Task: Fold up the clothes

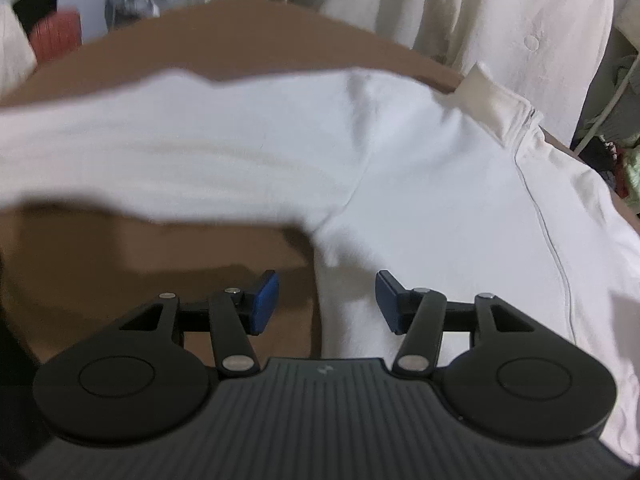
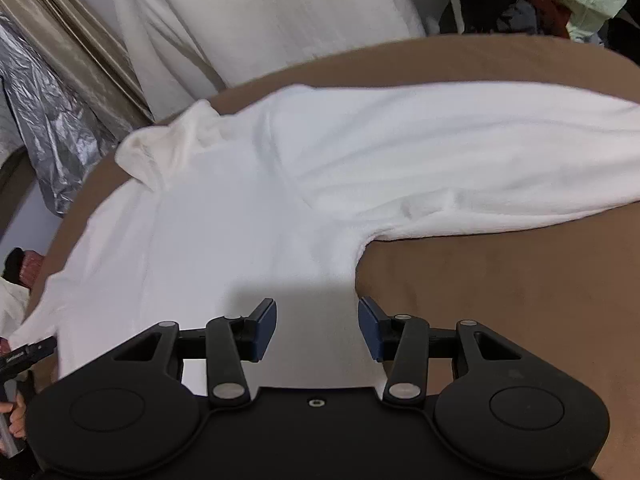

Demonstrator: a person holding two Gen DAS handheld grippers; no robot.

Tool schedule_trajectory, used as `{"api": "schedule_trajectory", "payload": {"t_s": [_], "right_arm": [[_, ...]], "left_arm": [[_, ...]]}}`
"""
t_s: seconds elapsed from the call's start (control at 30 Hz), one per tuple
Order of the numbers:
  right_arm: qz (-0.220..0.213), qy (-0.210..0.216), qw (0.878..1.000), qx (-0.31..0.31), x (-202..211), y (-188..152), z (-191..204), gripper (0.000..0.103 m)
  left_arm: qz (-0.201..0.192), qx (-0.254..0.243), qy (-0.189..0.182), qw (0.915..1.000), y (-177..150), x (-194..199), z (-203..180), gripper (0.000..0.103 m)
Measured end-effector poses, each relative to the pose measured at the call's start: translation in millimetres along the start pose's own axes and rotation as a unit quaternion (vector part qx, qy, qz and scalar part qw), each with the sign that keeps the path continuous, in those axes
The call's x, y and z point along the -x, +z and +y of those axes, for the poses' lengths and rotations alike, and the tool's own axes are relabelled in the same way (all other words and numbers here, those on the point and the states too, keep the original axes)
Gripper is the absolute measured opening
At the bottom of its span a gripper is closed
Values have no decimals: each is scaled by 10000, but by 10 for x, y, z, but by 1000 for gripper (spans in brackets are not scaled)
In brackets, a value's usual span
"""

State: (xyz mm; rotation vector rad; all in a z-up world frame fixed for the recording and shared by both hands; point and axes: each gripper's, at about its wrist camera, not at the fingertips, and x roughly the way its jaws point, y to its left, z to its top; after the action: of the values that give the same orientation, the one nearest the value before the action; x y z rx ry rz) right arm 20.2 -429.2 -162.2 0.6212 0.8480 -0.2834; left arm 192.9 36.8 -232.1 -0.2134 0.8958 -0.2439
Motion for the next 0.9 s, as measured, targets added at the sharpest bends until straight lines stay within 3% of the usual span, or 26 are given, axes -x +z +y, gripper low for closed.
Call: {"api": "schedule_trajectory", "payload": {"t_s": [0.13, 0.27, 0.3, 0.33, 0.37, 0.4, 0.43, 0.47, 0.5, 0.7, 0.77, 0.8, 0.83, 0.87, 0.9], "right_arm": [[-70, -22, 9985, -541, -320, 116, -127, 68], [99, 261, 9921, -1222, -723, 266, -296, 69], [-41, 316, 9912, -1286, -774, 287, -297, 63], [-264, 262, 9927, -1148, -768, 311, -256, 26], [-500, 120, 9951, -846, -722, 341, -184, 18], [-734, -22, 9958, -543, -676, 372, -112, 16], [-1051, -134, 9942, -197, -591, 391, -46, 14], [-1385, -216, 9900, 132, -484, 397, -10, 14], [-1479, -313, 9881, 290, -464, 404, -12, 13], [-1130, -1040, 9851, 778, -786, 355, 27, 14], [-1136, -1113, 9852, 646, -776, 325, -11, 16], [-1142, -1184, 9845, 605, -756, 322, -17, 17], [-1143, -1252, 9839, 565, -735, 325, -25, 20], [-1122, -1311, 9837, 506, -696, 333, -29, 31], [-1080, -1387, 9836, 410, -638, 339, -25, 36]], "left_arm": [[-18, 288, -264, 9992, -36, -147, 188, 53], [-123, 525, -526, 9972, -56, -286, 329, 58], [-184, 564, -591, 9965, -55, -318, 346, 58], [-242, 575, -655, 9959, -47, -335, 357, 58], [-297, 561, -720, 9954, -35, -340, 365, 54], [-341, 548, -738, 9952, -24, -341, 371, 51], [-368, 516, -674, 9957, -14, -339, 372, 31], [-355, 447, -572, 9967, -1, -347, 364, 23], [-319, 363, -487, 9976, 13, -372, 345, 23], [-431, -561, 237, 9972, 12, -358, 35, 22], [-462, -514, 256, 9973, 31, -267, 28, 22], [-438, -312, 142, 9985, 52, -222, 82, 22], [-345, -62, -56, 9994, 75, -199, 147, 31], [-134, 264, -413, 9987, 86, -213, 228, 46], [126, 620, -841, 9944, 86, -246, 312, 54]]}}
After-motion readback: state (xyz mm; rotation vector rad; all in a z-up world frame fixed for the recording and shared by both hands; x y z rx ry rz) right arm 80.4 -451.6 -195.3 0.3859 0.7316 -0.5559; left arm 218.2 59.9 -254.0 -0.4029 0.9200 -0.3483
